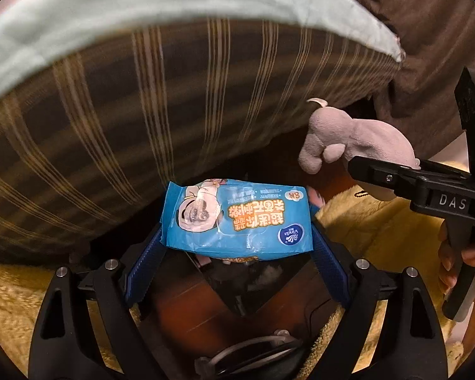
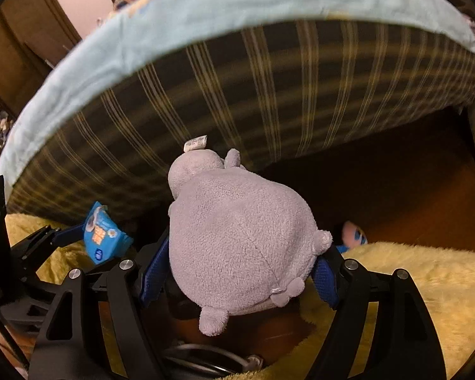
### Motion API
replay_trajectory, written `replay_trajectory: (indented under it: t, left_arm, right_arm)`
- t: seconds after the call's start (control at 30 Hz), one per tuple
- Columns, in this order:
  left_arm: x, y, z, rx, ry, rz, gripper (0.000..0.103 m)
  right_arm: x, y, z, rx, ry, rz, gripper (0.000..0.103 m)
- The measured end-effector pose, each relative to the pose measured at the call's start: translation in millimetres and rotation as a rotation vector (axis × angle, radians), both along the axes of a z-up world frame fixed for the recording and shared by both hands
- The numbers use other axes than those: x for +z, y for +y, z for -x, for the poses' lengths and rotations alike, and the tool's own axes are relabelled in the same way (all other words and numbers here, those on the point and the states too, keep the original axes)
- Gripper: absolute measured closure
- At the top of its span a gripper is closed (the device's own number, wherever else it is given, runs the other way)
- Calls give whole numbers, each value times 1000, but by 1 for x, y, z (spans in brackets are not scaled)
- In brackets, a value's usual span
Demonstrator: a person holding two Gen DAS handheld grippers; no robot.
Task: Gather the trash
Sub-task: 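Lower the plush and wipes packet below the bed edge over the floor bin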
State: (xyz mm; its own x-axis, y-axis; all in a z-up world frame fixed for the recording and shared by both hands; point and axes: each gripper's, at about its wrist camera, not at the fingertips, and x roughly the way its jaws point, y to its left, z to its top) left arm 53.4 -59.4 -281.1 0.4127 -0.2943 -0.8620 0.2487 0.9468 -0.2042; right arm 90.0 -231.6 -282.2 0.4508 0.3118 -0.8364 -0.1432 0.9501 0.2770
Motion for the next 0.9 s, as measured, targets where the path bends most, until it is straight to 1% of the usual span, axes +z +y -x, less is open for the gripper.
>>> replay_trajectory:
  t: [0.2,0.3,0.37,0.43,0.47,0.6,0.73,0.83,0.9]
  left_arm:
    - [-23,-12,-6,-33,64,-21,20]
    - [-28,-12,-9,-32,85,-14,17]
    - [-31,-10,-11,-29,95,-8,12]
    - [-32,-6,-10,-26,99,-6,8]
    - [-32,-5,-10,-24,99,-5,8]
    - [-26,0,-11,-24,96,-10,8]
    - [-10,2,-9,-23,62,-16,8]
    - [6,4,-8,-22,31,-12,8]
    - [13,3,-9,-30,26,-4,8]
  right_arm:
    - [-23,12,-5,22,59,-3,25]
    - [-28,14,-10,15,74,-17,24]
    - [-29,14,-12,12,68,-27,21]
    - [-24,11,-15,8,50,-41,12]
    - [-22,9,-16,4,44,-43,11]
    - [-8,2,-20,-17,12,-48,10]
    - [8,-5,-19,-28,-21,-36,8]
    - [30,-7,-18,-31,-70,-25,7]
    - [43,-9,-17,-37,-102,-32,7]
